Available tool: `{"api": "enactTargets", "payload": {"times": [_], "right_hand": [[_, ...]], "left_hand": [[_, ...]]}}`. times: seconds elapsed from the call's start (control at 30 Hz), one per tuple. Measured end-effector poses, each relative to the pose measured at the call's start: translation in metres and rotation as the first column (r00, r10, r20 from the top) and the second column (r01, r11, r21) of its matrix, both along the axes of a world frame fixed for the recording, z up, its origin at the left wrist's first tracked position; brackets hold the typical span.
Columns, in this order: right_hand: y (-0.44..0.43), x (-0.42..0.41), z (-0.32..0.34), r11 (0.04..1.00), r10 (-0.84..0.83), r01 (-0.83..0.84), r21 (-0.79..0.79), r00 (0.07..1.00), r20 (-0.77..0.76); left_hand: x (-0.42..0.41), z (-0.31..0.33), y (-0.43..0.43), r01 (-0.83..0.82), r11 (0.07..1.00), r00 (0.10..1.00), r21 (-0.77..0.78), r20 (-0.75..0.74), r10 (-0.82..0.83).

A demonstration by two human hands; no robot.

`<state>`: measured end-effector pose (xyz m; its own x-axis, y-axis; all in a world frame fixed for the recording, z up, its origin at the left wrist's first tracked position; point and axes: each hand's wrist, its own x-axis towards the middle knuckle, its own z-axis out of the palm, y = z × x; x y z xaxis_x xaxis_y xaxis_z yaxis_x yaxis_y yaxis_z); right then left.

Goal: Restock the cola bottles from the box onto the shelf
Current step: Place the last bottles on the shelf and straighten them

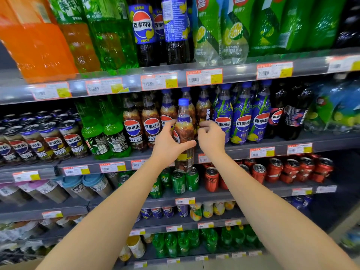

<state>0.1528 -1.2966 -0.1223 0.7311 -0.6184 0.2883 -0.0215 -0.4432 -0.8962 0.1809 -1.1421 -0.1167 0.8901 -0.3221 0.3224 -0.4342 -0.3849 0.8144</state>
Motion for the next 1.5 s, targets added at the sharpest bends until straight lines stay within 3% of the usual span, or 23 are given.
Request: {"api": "enactTargets", "payload": {"times": [0.13, 0.3, 0.47, 0.67, 0.83, 0.97, 1.13, 1.23, 1.5], "right_hand": [[-0.005, -0.011, 0.004, 0.944, 0.330, -0.327, 0.047, 0.938, -0.104], [-0.016, -0.028, 0.008, 0.861, 0.484, -0.504, -0.058, 0.850, -0.206], [-0.014, -0.023, 0.002, 0.940, 0.326, -0.330, -0.084, 0.943, -0.059], [-0.032, -0.013, 0.005, 0.935, 0.352, -0.353, -0.017, 0.935, -0.049], [-0.041, -0.009, 0.014, 0.934, 0.354, -0.357, -0.010, 0.930, -0.100], [-0.042, -0.007, 0.015, 0.941, 0.296, -0.306, -0.145, 0.951, -0.090], [-0.038, -0.004, 0.013, 0.969, 0.191, -0.202, -0.144, 0.978, -0.086], [-0.034, -0.001, 0.012, 0.966, 0.119, -0.137, -0.220, 0.988, -0.096], [-0.019, 0.002, 0.005, 0.974, -0.014, 0.003, -0.228, 0.999, -0.045]], "left_hand": [[0.003, 0.013, -0.015, -0.012, 1.000, 0.999, -0.021, 0.033, 0.012], [0.002, 0.025, -0.032, -0.019, 0.999, 0.999, -0.037, 0.040, 0.021], [0.000, 0.026, -0.049, -0.003, 0.995, 1.000, -0.097, 0.022, 0.005], [0.009, 0.030, -0.047, 0.114, 0.990, 0.993, -0.080, -0.014, -0.116], [0.007, 0.028, -0.058, 0.046, 0.995, 0.998, -0.090, 0.044, -0.042], [0.006, 0.022, -0.067, -0.023, 0.991, 0.998, -0.130, 0.047, 0.029], [0.007, 0.017, -0.073, -0.083, 0.978, 0.995, -0.192, 0.038, 0.092], [0.008, 0.018, -0.075, -0.127, 0.973, 0.989, -0.194, 0.051, 0.139], [0.020, 0.009, -0.081, -0.148, 0.974, 0.977, -0.174, 0.130, 0.171]]}}
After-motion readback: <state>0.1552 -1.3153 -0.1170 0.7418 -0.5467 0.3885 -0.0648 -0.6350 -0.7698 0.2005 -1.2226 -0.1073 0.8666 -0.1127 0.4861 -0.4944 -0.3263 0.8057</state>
